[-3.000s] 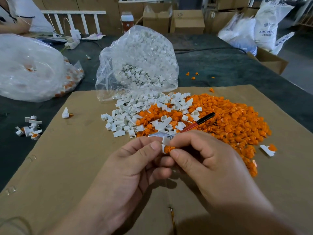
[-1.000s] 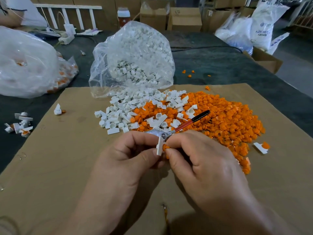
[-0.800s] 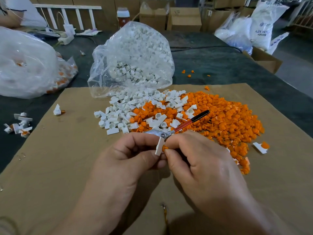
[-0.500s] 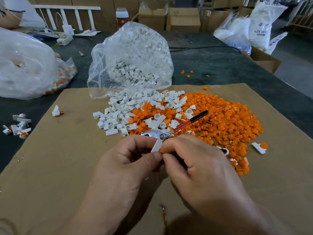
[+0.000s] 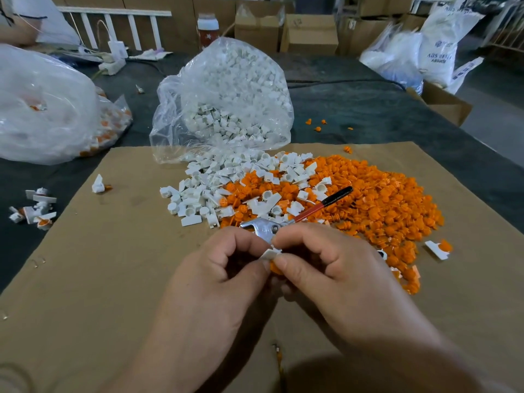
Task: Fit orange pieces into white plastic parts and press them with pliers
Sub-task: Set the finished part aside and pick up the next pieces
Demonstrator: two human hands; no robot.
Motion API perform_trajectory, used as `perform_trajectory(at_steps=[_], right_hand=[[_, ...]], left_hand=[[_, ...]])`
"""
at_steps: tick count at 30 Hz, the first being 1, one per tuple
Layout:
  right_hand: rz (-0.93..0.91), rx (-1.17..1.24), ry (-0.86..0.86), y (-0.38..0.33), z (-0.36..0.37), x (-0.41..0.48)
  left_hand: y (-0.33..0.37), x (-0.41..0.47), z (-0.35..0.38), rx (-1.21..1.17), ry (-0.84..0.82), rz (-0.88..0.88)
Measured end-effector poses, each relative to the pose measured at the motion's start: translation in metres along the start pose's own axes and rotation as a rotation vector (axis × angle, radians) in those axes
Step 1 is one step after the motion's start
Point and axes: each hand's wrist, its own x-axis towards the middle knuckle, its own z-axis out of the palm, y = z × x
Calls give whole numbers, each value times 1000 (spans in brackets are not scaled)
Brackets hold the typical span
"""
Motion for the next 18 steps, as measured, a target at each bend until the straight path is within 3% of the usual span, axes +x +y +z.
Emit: perform_trajectory(at_steps=[5, 14, 16, 18], right_hand=[[48, 132, -16, -2, 0, -2], [70, 174, -4, -7, 1, -1], [5, 38, 38, -5, 0, -1], [-126, -297, 149, 0, -8, 2]], left_hand=[[14, -4, -2, 83, 11, 37], [12, -1, 0, -16, 4, 54], [7, 2, 1, -140, 12, -10], [5, 6, 1, -407, -9, -132]])
